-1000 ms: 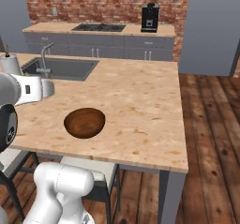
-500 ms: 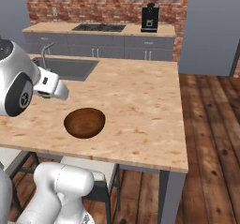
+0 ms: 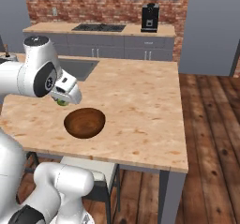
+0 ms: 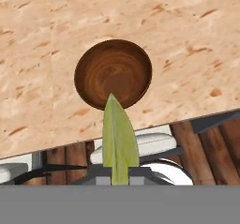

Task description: There is a bowl on the dining counter. Grab a lemon wedge from the fridge and place it in the bowl. Then get the liquor bottle and glass cup from the cabinet and place them next to the bowl.

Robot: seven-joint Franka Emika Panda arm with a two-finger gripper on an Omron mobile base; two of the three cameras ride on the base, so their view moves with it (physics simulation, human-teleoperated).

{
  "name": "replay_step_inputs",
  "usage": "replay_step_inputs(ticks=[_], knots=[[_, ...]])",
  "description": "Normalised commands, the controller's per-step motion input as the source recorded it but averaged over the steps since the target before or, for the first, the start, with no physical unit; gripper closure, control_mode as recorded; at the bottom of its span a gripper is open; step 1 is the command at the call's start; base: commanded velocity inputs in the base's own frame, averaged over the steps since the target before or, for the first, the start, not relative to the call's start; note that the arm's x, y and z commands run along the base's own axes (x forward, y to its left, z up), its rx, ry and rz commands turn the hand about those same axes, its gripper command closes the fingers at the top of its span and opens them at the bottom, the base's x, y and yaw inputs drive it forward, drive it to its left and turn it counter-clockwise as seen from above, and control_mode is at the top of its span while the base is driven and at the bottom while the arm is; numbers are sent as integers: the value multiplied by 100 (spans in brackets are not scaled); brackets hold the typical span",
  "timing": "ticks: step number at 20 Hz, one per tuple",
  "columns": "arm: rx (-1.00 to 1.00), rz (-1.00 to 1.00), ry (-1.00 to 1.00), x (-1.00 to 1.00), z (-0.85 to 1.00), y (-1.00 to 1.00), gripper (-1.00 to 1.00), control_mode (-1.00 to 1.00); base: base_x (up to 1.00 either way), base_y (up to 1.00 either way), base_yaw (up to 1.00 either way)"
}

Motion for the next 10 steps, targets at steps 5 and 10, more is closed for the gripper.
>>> replay_step_inputs(ticks=[5, 10], knots=[[1, -5, 12, 39, -60, -1, 100, -100, 0, 0, 0], [0, -7, 1, 33, -58, 0, 100, -100, 0, 0, 0]])
